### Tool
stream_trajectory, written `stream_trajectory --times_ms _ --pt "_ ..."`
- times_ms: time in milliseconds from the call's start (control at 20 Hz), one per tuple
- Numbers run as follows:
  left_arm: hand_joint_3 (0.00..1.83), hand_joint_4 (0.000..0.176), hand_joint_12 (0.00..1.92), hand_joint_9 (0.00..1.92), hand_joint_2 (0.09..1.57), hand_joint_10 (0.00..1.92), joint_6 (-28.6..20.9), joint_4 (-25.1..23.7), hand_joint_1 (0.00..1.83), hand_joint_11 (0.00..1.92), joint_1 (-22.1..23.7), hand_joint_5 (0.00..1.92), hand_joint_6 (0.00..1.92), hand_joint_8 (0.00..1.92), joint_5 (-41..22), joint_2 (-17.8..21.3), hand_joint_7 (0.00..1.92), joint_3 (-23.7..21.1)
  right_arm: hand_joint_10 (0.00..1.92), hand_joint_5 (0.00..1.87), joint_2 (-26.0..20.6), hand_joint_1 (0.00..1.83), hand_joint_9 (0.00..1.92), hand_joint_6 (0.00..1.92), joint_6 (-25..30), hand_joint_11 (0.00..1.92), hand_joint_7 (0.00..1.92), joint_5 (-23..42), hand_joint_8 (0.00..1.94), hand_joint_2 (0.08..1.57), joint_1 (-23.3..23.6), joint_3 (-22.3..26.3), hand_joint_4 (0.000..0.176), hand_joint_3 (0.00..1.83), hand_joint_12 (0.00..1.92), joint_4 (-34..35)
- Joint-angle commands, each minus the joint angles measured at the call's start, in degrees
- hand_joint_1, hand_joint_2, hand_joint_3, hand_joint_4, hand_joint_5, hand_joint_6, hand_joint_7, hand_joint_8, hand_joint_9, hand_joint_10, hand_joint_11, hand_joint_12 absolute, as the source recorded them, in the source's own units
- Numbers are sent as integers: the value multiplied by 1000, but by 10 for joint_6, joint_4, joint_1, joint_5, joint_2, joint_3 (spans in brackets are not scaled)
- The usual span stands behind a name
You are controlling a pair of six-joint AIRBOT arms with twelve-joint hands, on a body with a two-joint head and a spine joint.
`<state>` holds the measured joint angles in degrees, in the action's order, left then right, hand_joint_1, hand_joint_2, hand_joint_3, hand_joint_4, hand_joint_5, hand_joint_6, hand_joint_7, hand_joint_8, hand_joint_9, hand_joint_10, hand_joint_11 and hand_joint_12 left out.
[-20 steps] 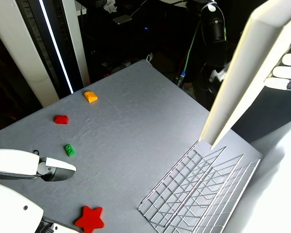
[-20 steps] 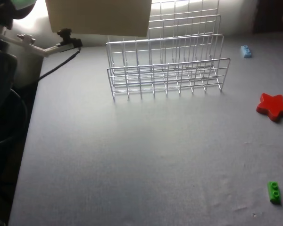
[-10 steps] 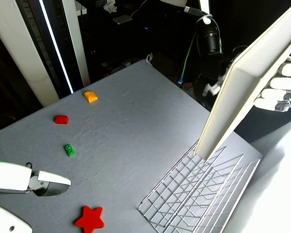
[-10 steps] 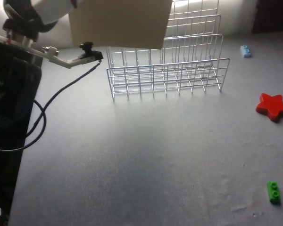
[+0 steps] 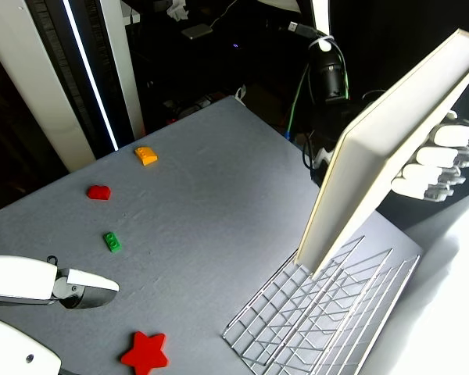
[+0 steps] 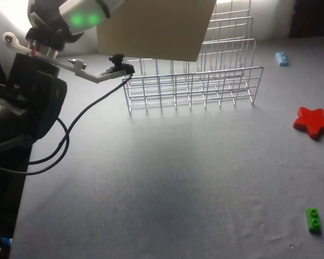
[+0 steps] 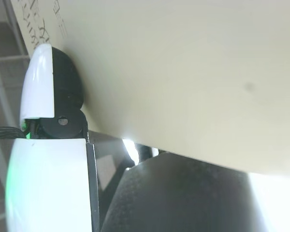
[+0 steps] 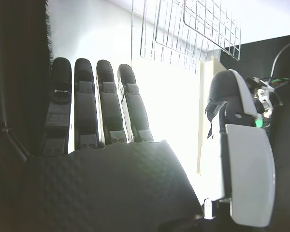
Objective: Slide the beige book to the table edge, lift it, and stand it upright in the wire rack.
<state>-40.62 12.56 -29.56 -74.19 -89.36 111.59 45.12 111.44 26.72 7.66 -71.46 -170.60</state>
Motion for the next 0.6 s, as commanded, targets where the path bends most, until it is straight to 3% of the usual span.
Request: stream_trajectory --times_ms 0,200,250,350,550 --pt "1 0 1479 790 1154 1332 -11 17 1490 817 7 852 1054 1321 -66 2 748 8 3 228 -4 258 234 1 4 0 235 -51 3 1089 9 0 0 0 685 -20" --pt "0 0 1466 811 1146 1284 -12 18 1490 851 0 862 1040 1284 -66 -20 762 36 1 240 -4 248 238 1 4 0 243 -52 3 1090 9 0 0 1 693 -20" --pt "0 0 1556 791 1163 1321 -12 21 1489 752 -1 859 1061 1331 -66 -23 742 37 4 241 -4 279 246 3 4 0 251 -52 4 1084 9 0 0 0 707 -20" --pt "0 0 1468 795 1151 1306 -12 23 1489 861 -6 845 1042 1306 -66 -30 753 40 3 250 -3 288 248 4 4 0 256 -52 4 1081 10 0 0 0 700 -20" --pt "0 0 1446 802 1145 1297 -11 30 1490 869 -10 865 1024 1291 -68 -40 760 40 4 248 2 271 239 0 -2 0 246 -52 0 1083 13 -3 0 0 658 -20"
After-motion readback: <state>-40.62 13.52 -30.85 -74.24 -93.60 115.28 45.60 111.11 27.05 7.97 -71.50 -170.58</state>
